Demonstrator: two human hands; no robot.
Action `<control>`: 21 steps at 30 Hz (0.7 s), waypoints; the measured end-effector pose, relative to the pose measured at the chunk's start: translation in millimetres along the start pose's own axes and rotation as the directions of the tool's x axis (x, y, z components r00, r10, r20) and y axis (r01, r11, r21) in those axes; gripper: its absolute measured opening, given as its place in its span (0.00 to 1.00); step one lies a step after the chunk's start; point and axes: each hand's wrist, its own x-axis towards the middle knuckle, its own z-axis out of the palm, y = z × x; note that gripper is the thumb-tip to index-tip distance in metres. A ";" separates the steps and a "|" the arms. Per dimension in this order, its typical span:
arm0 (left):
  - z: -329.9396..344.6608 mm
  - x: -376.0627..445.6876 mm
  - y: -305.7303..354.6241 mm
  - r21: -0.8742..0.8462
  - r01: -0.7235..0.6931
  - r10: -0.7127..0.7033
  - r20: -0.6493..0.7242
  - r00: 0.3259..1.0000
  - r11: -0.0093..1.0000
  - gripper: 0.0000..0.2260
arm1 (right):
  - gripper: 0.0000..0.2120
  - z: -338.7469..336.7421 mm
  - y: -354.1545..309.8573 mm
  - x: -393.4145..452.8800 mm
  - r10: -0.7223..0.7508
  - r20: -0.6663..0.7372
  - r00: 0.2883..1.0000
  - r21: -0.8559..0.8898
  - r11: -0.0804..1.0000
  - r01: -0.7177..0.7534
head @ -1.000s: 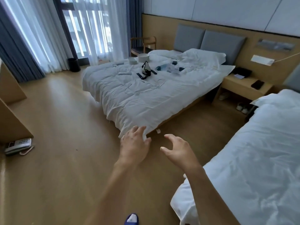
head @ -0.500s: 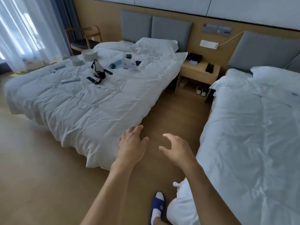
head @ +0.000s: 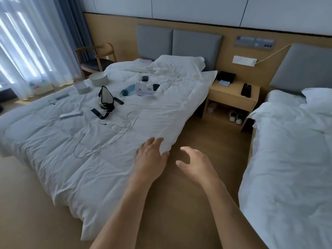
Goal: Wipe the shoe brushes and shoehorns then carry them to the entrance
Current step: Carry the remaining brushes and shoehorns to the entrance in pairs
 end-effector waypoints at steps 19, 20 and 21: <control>112.4 341.4 115.5 -0.034 -0.278 0.279 0.211 0.937 0.960 0.23 | 0.27 -110.8 107.6 274.9 0.314 -0.174 0.933 0.055 0.949 -0.309; 114.0 364.2 123.0 -0.043 -0.299 0.301 0.220 0.928 0.953 0.23 | 0.27 -118.6 110.6 293.9 0.332 -0.180 0.926 0.057 0.943 -0.327; 114.7 386.5 130.2 -0.056 -0.317 0.321 0.227 0.919 0.947 0.23 | 0.27 -126.2 112.9 312.1 0.349 -0.183 0.919 0.060 0.937 -0.344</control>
